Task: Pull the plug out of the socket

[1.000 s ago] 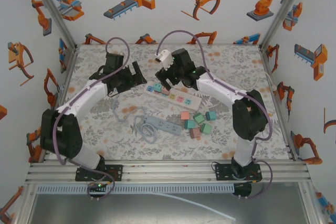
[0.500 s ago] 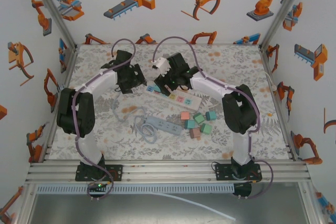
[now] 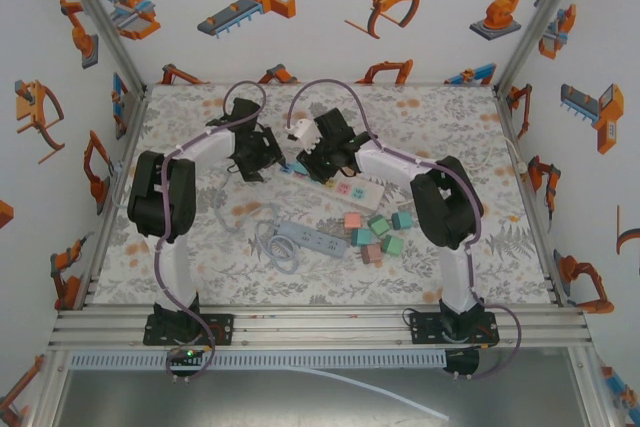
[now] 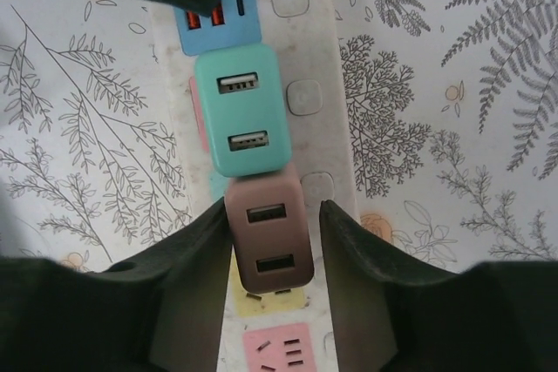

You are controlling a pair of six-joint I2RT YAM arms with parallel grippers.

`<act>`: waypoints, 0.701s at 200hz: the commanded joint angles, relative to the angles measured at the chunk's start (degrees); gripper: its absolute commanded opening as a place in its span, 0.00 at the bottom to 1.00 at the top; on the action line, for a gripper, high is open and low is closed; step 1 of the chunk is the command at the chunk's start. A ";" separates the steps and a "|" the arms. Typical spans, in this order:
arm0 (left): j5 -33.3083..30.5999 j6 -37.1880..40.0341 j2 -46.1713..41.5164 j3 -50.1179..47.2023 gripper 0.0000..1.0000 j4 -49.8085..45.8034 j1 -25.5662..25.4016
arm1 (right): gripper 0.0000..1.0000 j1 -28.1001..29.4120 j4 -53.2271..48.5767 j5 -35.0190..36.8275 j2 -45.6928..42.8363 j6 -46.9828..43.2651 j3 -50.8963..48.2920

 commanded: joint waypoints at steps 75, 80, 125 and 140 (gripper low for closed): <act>-1.21 -1.64 3.10 -0.35 0.68 -3.31 -0.73 | 0.22 1.32 2.68 -2.78 -4.33 -4.77 -1.37; -1.43 -1.71 3.19 -0.52 0.68 -3.36 -0.73 | 0.20 1.33 2.85 -3.11 -4.69 -4.74 -1.37; -5.13 -0.26 3.99 -1.03 0.68 -4.88 -1.47 | 0.15 1.33 5.45 -5.85 -6.41 -3.12 -2.05; -6.35 -0.07 4.33 -1.35 0.68 -5.40 -1.78 | 0.15 1.33 6.57 -6.43 -6.72 -2.36 -2.38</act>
